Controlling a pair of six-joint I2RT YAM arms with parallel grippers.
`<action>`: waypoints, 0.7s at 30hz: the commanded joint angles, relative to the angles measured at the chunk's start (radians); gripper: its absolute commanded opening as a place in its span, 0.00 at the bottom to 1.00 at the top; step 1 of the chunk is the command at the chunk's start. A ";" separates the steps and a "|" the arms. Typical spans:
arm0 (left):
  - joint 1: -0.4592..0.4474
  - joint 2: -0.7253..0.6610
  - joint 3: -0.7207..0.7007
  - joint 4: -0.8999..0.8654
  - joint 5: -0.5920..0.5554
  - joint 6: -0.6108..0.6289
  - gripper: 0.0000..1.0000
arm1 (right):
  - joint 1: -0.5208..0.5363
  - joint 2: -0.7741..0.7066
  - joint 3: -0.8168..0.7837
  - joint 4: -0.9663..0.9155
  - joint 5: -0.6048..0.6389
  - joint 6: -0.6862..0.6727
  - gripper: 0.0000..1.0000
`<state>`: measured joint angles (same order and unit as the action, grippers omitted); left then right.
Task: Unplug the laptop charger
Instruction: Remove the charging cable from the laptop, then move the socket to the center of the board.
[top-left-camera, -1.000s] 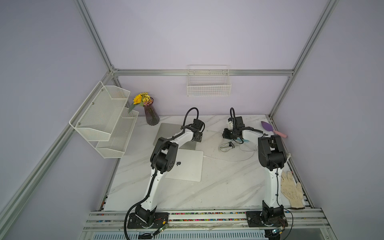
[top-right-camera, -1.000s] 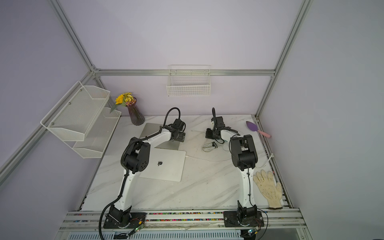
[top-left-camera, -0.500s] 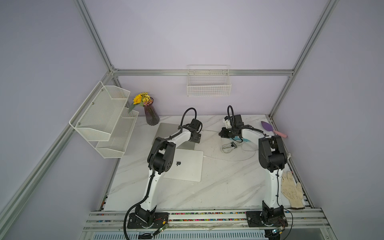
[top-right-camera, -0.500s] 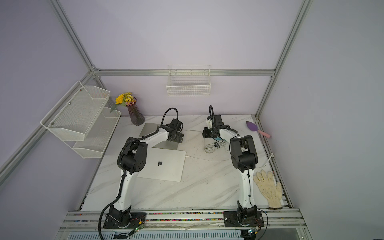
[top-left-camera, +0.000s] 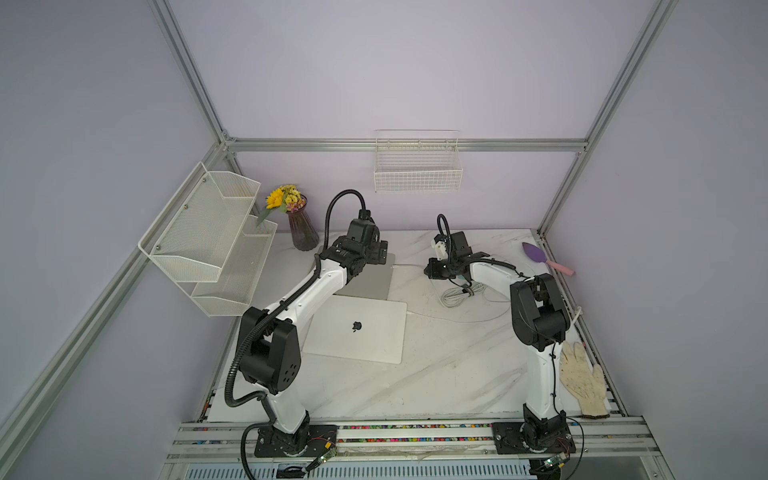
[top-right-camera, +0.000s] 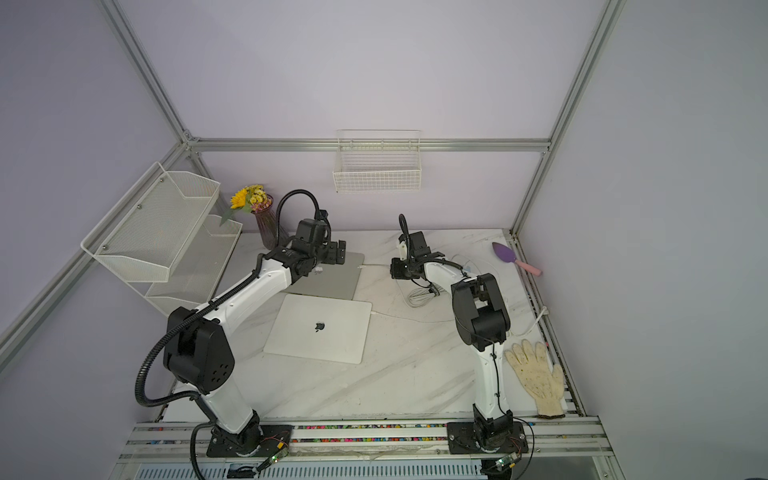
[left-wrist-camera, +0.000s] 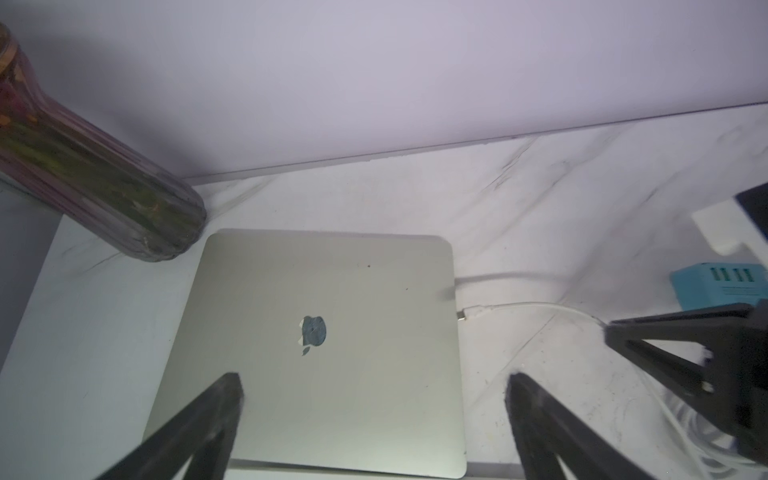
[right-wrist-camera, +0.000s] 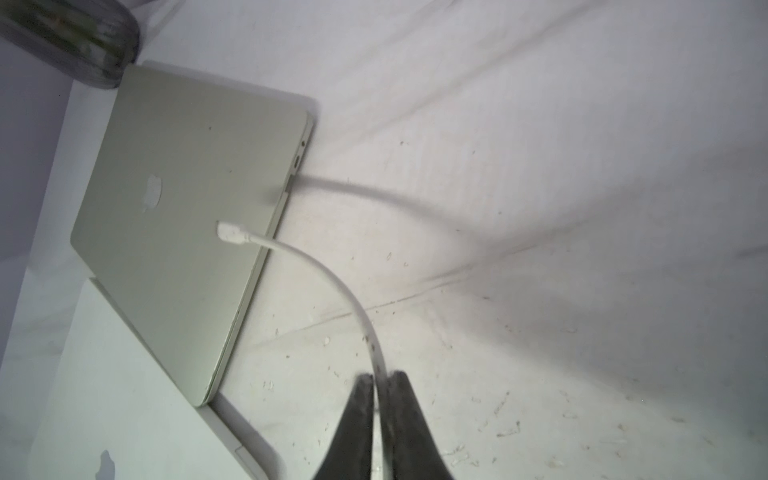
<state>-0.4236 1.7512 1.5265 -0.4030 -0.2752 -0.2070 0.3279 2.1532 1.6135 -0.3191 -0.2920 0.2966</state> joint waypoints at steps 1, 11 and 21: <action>-0.010 0.016 -0.015 0.046 0.091 0.029 1.00 | 0.003 0.039 0.094 -0.055 0.063 0.005 0.38; -0.026 0.128 0.066 0.403 0.522 0.173 1.00 | -0.100 -0.181 0.157 -0.272 0.113 -0.143 0.56; -0.117 0.582 0.473 0.665 0.997 0.234 0.95 | -0.309 -0.035 0.444 -0.660 0.134 -0.192 0.54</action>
<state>-0.4992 2.2765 1.9461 0.0998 0.5266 -0.0113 0.0177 2.0525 2.0300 -0.7975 -0.1864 0.1326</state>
